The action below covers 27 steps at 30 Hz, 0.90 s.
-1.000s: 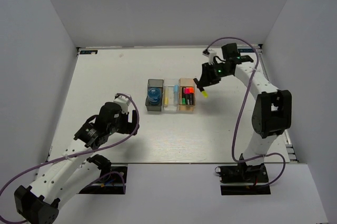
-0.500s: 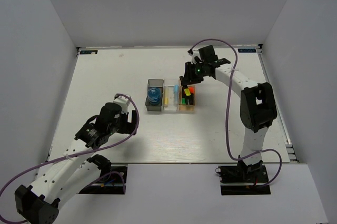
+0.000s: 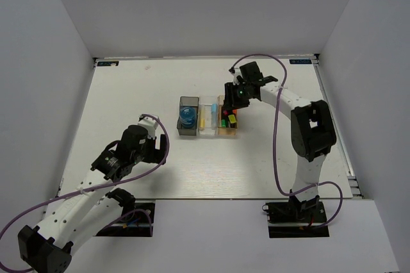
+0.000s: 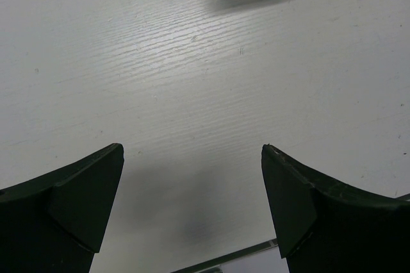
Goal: Sort the stationery into containers
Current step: Place the pen in the storage box, then reset both arms
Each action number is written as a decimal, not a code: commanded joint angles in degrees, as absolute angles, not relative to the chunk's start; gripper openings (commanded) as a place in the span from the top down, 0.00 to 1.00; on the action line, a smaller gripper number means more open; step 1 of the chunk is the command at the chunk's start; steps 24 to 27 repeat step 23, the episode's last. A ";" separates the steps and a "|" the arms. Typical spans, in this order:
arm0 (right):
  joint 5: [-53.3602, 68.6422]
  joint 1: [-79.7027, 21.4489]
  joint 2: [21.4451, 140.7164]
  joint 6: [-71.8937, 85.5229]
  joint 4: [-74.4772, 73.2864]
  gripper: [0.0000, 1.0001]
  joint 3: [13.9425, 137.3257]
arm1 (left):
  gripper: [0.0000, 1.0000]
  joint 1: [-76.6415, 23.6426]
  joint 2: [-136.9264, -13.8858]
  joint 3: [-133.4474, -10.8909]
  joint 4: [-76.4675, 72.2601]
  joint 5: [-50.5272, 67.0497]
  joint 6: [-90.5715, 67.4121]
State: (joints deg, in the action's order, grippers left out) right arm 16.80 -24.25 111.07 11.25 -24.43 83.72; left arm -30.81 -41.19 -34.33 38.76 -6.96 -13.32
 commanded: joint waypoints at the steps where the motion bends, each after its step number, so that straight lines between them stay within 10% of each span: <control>1: 16.87 -24.70 108.20 9.15 -24.87 0.42 83.76 | 0.01 -30.50 -40.87 -34.19 38.15 -7.47 -12.92; 4: 18.01 -25.05 106.35 8.27 -25.31 0.10 83.94 | 0.01 -30.59 -41.31 -34.19 38.32 -7.38 -13.01; 27: -6.31 -24.87 62.71 -8.61 -15.91 0.10 54.59 | 0.01 -23.91 -46.57 -35.33 34.90 1.39 -15.64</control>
